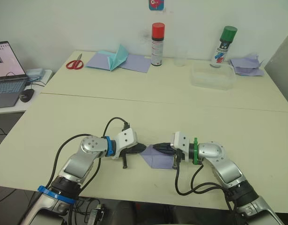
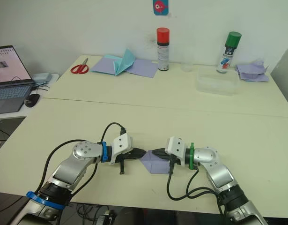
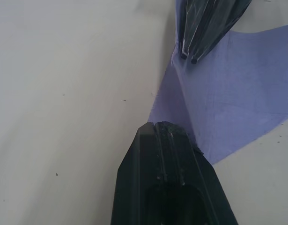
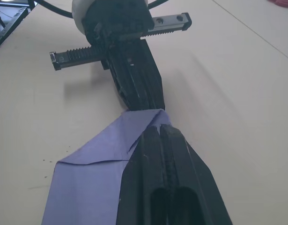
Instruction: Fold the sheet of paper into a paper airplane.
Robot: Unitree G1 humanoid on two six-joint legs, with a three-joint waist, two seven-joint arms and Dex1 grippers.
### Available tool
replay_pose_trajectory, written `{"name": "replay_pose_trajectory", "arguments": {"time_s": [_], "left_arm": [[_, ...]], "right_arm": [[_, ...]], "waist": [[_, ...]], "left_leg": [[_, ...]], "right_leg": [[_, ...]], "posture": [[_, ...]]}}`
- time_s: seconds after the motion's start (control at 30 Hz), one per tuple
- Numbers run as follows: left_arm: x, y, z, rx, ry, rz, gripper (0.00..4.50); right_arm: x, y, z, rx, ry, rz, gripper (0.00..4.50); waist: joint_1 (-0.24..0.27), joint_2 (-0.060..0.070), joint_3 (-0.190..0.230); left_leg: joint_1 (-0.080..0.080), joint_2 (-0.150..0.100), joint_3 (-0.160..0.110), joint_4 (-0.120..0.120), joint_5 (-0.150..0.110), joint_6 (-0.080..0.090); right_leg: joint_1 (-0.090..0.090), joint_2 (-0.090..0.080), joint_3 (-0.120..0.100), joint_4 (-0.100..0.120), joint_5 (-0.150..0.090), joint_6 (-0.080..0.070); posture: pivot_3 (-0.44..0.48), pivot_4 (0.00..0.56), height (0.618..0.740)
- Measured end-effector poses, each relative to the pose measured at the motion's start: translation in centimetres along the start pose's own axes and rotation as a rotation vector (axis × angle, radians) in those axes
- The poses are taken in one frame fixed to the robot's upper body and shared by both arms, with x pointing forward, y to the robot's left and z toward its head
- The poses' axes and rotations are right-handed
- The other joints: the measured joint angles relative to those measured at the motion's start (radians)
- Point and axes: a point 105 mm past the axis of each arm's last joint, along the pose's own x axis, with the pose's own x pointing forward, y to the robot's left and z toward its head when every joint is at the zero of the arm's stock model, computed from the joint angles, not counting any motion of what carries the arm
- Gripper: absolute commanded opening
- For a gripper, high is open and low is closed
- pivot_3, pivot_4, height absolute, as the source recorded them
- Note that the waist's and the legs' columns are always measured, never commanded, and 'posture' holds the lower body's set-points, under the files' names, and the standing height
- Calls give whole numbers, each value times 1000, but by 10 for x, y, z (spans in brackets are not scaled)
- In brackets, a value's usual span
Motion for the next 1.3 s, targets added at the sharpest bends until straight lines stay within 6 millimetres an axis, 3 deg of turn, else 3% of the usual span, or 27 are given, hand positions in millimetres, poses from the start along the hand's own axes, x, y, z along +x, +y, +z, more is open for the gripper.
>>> {"name": "replay_pose_trajectory", "arguments": {"time_s": [0.23,0.33,0.5,0.7,0.97,1.0,1.07,1.3], "left_arm": [[-1,0,0,2,4,2,0],[-2,0,-1,1,5,4,0],[-3,0,-2,2,8,4,0],[-3,1,-2,2,9,4,0],[-3,1,-2,6,8,-6,0],[-3,1,-2,7,8,-6,0],[-3,1,-2,7,8,-7,0],[-3,0,-2,7,7,-7,0]], "right_arm": [[-7,11,2,1,-22,62,29],[-14,17,15,51,-78,107,595],[-43,2,24,78,-73,83,2420],[-39,-4,21,49,-56,55,4485],[-11,16,6,4,-17,154,4485],[-9,16,5,-2,-17,153,4323],[-4,14,3,-8,-24,138,3934],[9,13,8,-18,-61,142,1352]], "waist": [[0,0,0],[0,0,0],[0,0,0],[-1,0,0],[-1,0,0],[-1,0,0],[-1,0,0],[-1,0,0]], "left_leg": [[0,1,0,0,0,0],[0,1,0,0,0,0],[1,1,0,0,0,0],[1,1,-1,0,0,0],[1,1,0,0,0,0],[1,1,0,0,0,0],[1,1,0,0,0,0],[1,1,0,0,0,0]], "right_leg": [[0,0,0,0,0,0],[0,0,0,0,0,0],[1,0,0,0,0,0],[1,0,0,0,0,0],[0,0,0,0,0,0],[0,0,0,0,0,0],[0,0,0,0,0,0],[0,0,0,0,0,0]], "posture": [[0,150,740],[0,150,740],[0,150,740],[0,150,740],[0,150,740],[0,150,740],[0,150,740],[0,150,740]]}}
